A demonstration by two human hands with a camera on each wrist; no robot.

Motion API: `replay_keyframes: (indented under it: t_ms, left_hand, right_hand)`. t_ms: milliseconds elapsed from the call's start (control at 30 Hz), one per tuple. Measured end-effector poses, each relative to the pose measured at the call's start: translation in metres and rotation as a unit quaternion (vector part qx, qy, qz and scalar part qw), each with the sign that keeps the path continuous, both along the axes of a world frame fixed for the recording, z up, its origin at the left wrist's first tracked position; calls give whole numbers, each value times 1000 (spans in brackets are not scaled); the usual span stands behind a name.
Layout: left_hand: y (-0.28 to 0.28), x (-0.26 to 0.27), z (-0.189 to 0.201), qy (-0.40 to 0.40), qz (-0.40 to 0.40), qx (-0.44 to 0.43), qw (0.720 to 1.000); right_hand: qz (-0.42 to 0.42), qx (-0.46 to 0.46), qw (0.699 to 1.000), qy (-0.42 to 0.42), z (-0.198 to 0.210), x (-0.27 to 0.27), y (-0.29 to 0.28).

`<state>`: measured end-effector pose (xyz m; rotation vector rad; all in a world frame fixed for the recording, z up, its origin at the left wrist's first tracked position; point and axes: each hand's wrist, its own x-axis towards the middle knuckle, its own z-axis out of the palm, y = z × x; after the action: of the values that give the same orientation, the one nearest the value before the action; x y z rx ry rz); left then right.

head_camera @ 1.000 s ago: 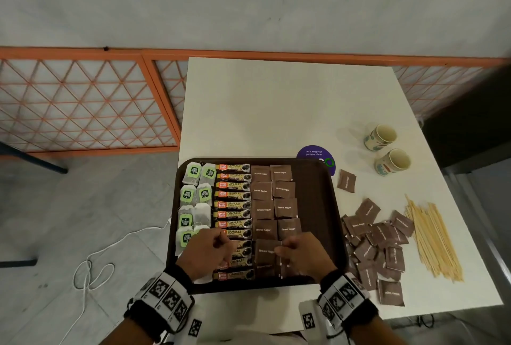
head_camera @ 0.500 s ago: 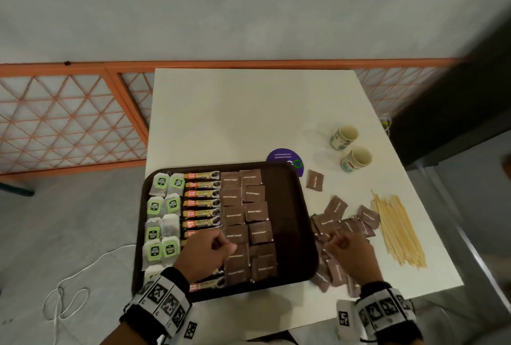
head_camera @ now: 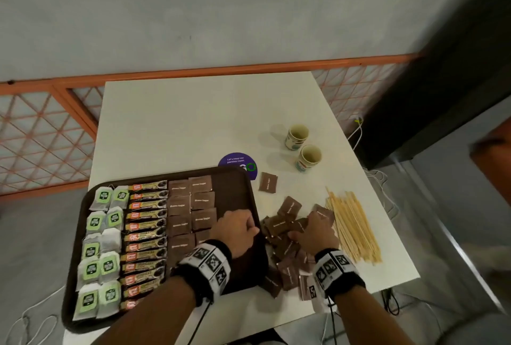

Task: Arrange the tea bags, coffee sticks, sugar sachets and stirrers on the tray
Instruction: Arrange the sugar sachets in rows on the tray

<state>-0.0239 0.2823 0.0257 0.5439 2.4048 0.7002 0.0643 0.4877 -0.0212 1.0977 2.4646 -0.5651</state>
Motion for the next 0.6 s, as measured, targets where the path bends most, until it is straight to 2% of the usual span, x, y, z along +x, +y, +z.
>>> replay_keyframes:
  t_ms: [133, 233, 367, 433, 533, 600]
  left_hand:
    - [54, 2, -8, 60, -48, -36, 996]
    - [83, 2, -19, 113, -94, -96, 985]
    - [99, 3, -35, 120, -133, -183, 967]
    - [103, 2, -38, 121, -136, -203, 962]
    - [107, 1, -40, 112, -129, -203, 964]
    - [106, 0, -39, 103, -128, -196, 967]
  right_hand:
    - [-40, -40, 997, 46, -11, 4, 7]
    - [-37, -74, 993, 87, -13, 5, 13]
    - [-70, -145, 978, 134, -3, 15, 25]
    - [-108, -221, 954, 174, 6, 24, 30]
    - [-200, -350, 885, 232, 21, 35, 36]
    - [-223, -393, 856, 252, 27, 41, 37]
